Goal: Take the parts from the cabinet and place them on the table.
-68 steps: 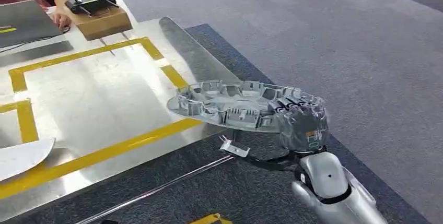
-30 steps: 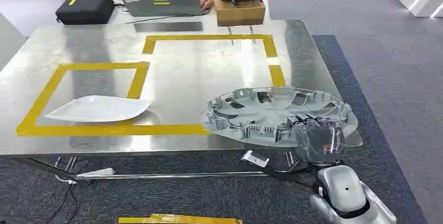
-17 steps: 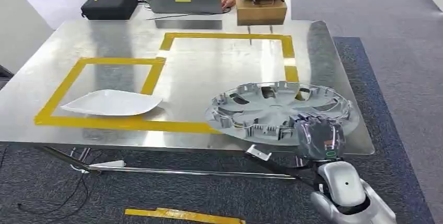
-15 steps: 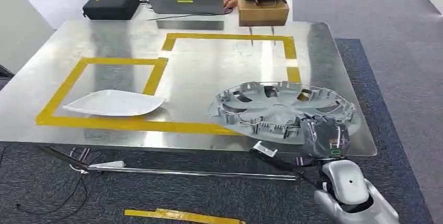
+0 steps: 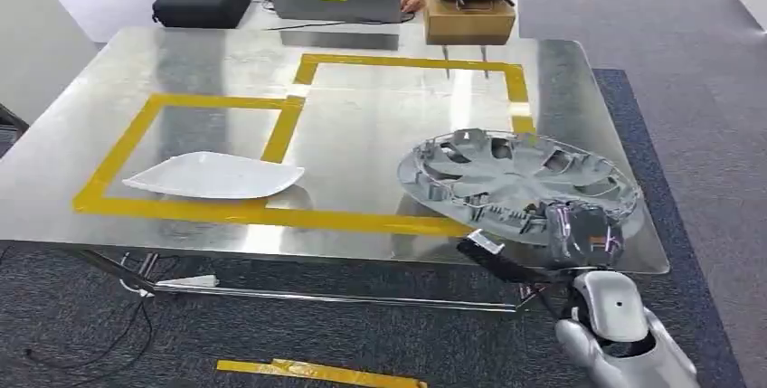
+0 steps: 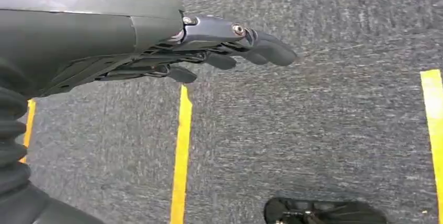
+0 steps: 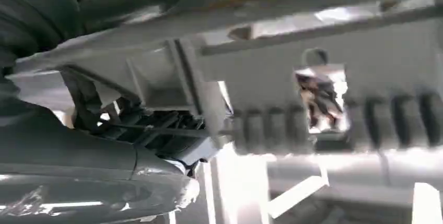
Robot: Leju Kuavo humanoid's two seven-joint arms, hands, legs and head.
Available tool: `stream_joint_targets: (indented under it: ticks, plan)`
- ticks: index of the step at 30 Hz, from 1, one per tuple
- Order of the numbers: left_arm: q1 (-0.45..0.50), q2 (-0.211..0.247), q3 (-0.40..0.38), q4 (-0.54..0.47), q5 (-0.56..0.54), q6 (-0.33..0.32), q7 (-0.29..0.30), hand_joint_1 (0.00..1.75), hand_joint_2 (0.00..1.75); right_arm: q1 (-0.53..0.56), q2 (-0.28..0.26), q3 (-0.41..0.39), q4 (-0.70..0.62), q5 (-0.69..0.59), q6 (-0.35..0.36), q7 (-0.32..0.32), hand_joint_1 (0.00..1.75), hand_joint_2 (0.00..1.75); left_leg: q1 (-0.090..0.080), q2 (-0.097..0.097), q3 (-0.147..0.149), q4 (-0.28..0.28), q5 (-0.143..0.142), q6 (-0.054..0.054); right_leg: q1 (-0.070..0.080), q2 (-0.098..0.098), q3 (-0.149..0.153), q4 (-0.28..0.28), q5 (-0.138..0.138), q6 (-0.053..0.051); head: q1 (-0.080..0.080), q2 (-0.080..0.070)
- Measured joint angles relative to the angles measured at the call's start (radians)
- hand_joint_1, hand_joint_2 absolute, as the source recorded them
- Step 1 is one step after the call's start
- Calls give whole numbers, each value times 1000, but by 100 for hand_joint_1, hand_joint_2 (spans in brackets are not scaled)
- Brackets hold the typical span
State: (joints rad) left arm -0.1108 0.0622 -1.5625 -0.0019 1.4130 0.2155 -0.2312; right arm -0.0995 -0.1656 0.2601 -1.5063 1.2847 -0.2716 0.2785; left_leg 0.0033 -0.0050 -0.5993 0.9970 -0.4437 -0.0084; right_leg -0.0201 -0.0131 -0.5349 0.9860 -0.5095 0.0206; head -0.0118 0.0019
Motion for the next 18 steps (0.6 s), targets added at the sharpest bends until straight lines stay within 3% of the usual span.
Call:
stream_joint_targets:
  ticks: [7, 18]
  plan:
    - [-1, 9, 0, 0, 31, 10, 15, 0, 175, -75, 0, -130, 167, -30, 42, 14, 175, 175, 0, 0, 0, 0, 2, 3, 0, -1, -1, 0, 1, 3, 0, 0]
    - [-5, 11, 0, 0, 35, 11, 16, 0, 175, -106, 0, -161, 238, -25, 48, 20, 175, 175, 0, 0, 0, 0, 2, 3, 0, 0, -1, 0, 0, 4, 0, 0]
